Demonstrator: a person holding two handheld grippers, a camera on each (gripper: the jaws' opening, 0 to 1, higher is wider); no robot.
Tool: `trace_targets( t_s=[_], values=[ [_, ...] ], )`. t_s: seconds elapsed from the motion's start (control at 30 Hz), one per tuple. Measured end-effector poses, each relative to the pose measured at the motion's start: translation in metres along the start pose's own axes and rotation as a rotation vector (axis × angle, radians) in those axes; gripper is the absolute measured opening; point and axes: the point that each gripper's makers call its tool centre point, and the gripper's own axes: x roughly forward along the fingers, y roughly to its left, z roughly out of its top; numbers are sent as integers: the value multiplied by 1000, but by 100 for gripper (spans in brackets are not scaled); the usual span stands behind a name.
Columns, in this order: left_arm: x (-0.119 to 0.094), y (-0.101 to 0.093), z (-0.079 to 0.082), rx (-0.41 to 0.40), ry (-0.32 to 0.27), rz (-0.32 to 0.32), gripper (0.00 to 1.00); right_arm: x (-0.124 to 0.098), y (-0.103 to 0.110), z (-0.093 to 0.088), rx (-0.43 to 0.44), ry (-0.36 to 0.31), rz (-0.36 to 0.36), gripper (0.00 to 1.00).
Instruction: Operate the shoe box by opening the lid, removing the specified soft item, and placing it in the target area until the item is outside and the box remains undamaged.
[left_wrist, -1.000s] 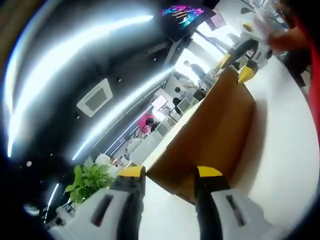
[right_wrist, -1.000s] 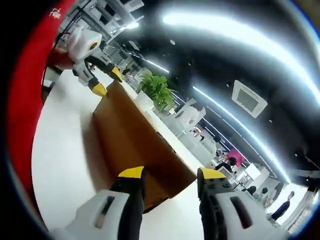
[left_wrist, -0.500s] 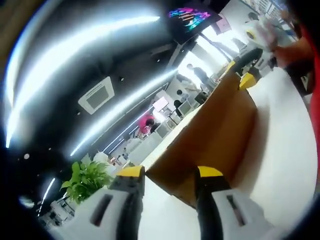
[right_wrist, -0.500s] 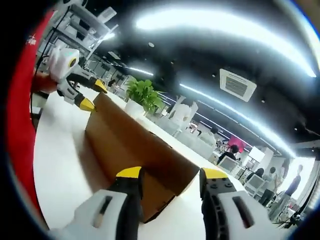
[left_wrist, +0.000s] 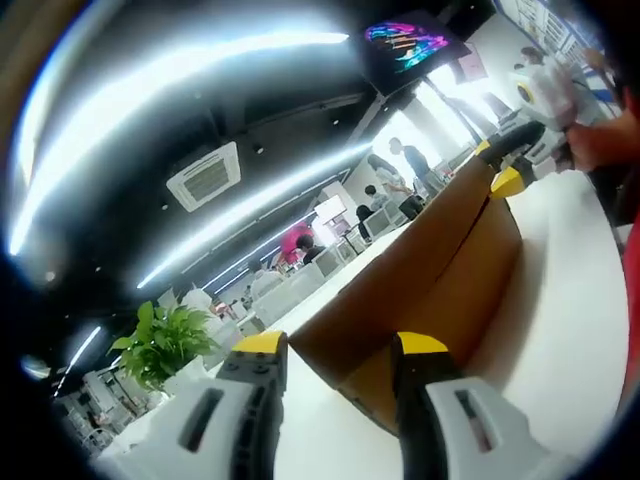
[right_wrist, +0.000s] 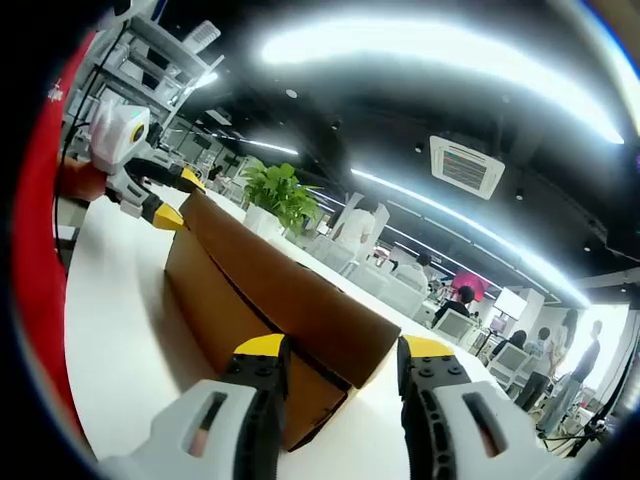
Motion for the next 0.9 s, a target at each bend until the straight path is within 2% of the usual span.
trace_targets(
  t_s=[0.1,0.4,0.5,0.53,0.57,0.6,0.73,0.9],
  values=[
    [0,0,1,0,-3,7,42,1,-2,0,-15,-2,-20,42],
    [1,7,7,-77,-38,26,41,6,-12,2,-78,0,-78,36],
    [3,7,7,-70,-38,31,40,7,-13,2,-40,-5,-81,36],
    [3,8,7,-69,-37,32,40,8,-12,1,-12,-8,-76,37],
    [4,8,6,-73,-35,32,40,10,-7,-2,56,-5,-61,38],
    [4,7,4,-87,-29,28,40,10,-10,0,68,-26,-85,38],
    [5,7,3,-97,-28,27,39,10,-11,-2,15,-47,-116,38],
    [7,9,5,-109,-33,38,39,10,-14,1,42,-82,-134,38]
  ],
)
